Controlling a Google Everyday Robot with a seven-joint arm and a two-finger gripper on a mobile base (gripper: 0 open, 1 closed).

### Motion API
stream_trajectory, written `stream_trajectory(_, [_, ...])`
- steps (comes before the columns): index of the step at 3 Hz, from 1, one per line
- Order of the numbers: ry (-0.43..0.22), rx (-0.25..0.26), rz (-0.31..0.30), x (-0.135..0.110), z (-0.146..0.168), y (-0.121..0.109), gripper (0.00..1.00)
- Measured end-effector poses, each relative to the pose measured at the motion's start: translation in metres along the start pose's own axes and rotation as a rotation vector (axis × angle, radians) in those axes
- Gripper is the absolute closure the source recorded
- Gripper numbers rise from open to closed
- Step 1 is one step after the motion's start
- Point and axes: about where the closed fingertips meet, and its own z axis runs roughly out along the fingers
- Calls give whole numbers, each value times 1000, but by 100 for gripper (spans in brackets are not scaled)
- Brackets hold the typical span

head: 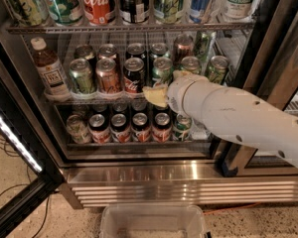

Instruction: Pick green can from middle shelf of fridge

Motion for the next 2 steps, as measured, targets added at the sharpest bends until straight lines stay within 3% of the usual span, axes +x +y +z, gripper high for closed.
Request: stream_trajectory(2, [-18,2,-13,0,22,1,22])
